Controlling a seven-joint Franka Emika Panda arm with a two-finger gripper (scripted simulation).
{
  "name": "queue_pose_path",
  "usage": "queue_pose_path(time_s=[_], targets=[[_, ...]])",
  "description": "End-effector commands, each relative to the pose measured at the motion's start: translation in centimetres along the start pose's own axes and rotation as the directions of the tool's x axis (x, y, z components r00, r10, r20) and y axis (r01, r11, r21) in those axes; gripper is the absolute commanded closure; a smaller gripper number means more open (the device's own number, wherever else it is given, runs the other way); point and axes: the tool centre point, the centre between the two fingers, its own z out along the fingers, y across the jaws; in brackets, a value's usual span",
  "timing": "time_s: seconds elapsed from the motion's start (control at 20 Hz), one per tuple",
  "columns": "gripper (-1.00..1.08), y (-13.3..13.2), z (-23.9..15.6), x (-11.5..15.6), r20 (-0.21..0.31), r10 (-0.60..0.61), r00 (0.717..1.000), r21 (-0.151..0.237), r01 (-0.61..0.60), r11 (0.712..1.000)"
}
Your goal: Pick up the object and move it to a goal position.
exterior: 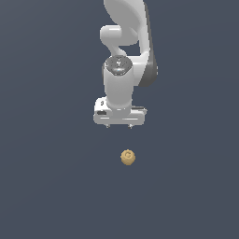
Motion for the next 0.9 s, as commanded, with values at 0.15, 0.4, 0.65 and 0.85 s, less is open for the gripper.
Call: queue_pose_path(time_s=[0.15,0.4,0.65,0.85], targets=[[-0.92,-0.08,-0.11,0.04,0.001,-0.003,1.0,-0.001,0.003,1.0],[-0.92,-0.44,-0.51,0.22,0.006,-0.017,1.0,-0.004,0.017,1.0],[-0.92,-0.43,-0.54,0.18,0.006,-0.015,1.0,-0.004,0.015,1.0],[-0.92,-0.48,-0.47,0.3,0.006,-0.024,1.0,-0.004,0.024,1.0]])
